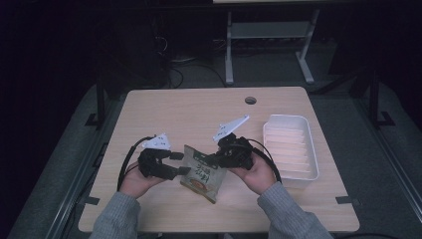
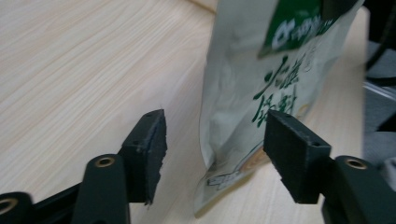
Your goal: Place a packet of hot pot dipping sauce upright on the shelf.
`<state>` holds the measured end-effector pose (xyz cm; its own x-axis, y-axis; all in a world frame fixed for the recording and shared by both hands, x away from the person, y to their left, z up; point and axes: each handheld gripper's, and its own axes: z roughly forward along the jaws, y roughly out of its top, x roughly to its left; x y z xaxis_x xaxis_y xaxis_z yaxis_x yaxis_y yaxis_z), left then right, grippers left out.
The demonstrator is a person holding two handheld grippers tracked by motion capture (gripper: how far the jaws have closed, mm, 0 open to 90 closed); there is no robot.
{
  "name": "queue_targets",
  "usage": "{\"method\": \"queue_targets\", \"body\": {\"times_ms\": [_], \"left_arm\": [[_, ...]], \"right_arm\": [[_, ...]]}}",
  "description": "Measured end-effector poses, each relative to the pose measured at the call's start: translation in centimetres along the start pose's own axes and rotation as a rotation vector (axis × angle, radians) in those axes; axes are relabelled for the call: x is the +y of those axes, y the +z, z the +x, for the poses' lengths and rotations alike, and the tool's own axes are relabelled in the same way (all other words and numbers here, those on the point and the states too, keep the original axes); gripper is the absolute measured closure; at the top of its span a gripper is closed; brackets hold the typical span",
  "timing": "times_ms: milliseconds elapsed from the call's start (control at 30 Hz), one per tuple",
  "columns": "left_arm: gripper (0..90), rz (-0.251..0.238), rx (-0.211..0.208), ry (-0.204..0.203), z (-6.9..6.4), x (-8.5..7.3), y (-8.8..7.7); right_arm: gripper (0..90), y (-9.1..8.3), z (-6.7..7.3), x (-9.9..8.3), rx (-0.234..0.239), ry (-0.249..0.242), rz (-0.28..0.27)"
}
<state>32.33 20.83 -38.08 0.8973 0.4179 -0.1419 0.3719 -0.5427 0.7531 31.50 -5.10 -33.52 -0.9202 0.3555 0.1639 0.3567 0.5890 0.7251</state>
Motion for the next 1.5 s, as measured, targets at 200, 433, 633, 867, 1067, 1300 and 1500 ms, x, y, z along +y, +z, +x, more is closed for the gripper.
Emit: {"method": "queue_targets", "body": {"times_ms": [200, 433, 633, 867, 1067, 1300, 1500], "left_arm": [[48.4, 0.018, -0.087, 0.019, 0.6, 1.0, 0.2], [65.5, 0.059, -0.224, 0.046, 1.0, 1.8, 0.9], [79.9, 0.086, -0.259, 0.088, 0.8, 2.5, 1.1], [89.4, 0.105, -0.26, 0.12, 0.4, 2.9, 1.2], [89.7, 0.113, -0.241, 0.129, 0.0, 3.1, 1.1], [89.8, 0.122, -0.227, 0.133, 0.0, 3.2, 0.8], [89.8, 0.123, -0.224, 0.123, 0.1, 3.3, 0.5]], "right_arm": [[89.7, -0.2, 0.4, 0.7, 0.036, -0.082, 0.022], [89.7, -0.1, 0.1, 1.1, 0.053, -0.121, 0.037], [89.7, -0.3, -0.2, 1.3, 0.063, -0.143, 0.029], [89.7, -0.6, -0.9, 1.1, 0.063, -0.126, 0.014], [83.9, -0.6, -0.9, 0.5, 0.048, -0.122, -0.009], [73.3, -1.7, -1.0, -0.3, 0.032, -0.107, -0.058], [62.8, -2.1, -0.9, -1.7, 0.008, -0.095, -0.06]]}}
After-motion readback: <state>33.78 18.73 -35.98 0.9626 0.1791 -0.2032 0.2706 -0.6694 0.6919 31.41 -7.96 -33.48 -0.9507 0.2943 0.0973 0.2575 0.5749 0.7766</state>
